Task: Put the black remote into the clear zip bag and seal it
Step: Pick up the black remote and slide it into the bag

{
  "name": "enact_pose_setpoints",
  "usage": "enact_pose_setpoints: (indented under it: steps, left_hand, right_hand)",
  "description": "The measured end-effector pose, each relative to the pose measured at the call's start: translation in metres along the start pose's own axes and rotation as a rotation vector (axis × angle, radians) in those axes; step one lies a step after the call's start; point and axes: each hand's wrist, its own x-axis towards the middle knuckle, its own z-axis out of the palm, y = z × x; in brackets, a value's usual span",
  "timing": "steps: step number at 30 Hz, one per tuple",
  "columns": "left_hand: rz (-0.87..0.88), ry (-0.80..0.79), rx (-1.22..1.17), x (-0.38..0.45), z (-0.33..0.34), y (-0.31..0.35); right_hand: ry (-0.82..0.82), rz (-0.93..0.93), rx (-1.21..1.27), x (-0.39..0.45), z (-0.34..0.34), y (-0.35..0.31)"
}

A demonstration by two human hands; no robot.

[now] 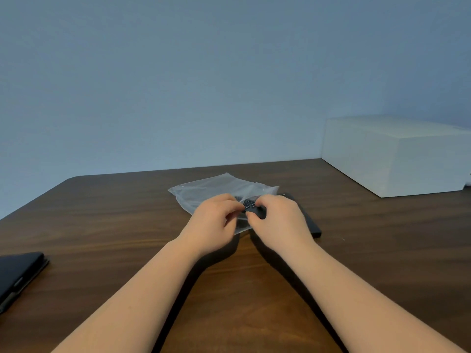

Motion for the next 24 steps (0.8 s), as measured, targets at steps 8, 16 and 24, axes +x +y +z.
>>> enact_pose_setpoints:
  steps: [8,16,24]
  left_hand:
    - [0.025,0.009,0.098,-0.002,-0.002,-0.003]
    - [0.019,0.009,0.142,-0.003,-0.004,-0.007]
    - [-0.046,0.014,0.13,-0.006,-0.011,-0.014]
  right_hand:
    - [-0.226,-0.03,0.192,0.007,0.015,0.012]
    - [-0.121,0.033,0.152,0.012,0.023,0.021]
    - [-0.168,-0.094,-0.162,0.024,0.027,0.014]
